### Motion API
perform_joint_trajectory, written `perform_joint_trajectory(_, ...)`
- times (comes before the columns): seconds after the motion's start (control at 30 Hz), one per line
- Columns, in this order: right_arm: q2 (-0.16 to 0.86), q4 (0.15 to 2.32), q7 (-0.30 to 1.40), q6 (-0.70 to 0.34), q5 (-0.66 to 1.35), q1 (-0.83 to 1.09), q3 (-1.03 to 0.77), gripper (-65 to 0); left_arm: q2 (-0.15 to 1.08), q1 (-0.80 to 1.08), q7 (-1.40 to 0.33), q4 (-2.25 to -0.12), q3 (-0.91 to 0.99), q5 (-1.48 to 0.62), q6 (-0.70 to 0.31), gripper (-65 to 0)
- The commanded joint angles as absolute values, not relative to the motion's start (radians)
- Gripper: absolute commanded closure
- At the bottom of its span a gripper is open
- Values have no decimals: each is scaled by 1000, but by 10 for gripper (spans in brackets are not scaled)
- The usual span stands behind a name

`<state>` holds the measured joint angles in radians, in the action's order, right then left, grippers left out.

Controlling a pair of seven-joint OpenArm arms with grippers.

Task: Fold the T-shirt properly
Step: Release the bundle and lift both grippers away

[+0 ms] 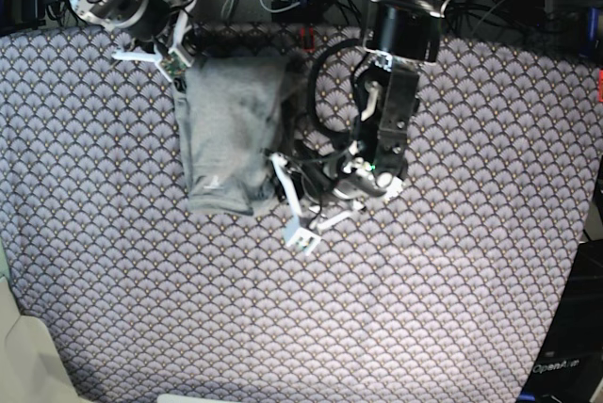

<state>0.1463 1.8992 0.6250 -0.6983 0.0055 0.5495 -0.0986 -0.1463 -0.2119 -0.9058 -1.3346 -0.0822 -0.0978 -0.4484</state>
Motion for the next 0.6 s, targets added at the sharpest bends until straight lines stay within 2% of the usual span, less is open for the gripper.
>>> perform_joint_trajectory(0.0,156,1917,608,-698,13,555,-139,-5,-154,-234,-877,-1386,-84,-136,-455,0)
perform_joint_trajectory(0.13,154,1917,601,-698,13,556,-265,-3,-76,-197,-931,-1526,-68,-209,-455,0)
perform_joint_trajectory(0.3,154,1916,513,-698,13,613,-409,-3,47,-97,-1073,-1765,88,-232,-455,0)
perform_joint_trajectory(0.47,111,1897,407,-698,15,676,-579,-3,179,125,-1150,-1963,317,-243,-467,0)
perform_joint_trajectory(0.57,59,1874,358,-698,13,677,-691,-3,206,269,-1147,-2011,435,-259,-469,0)
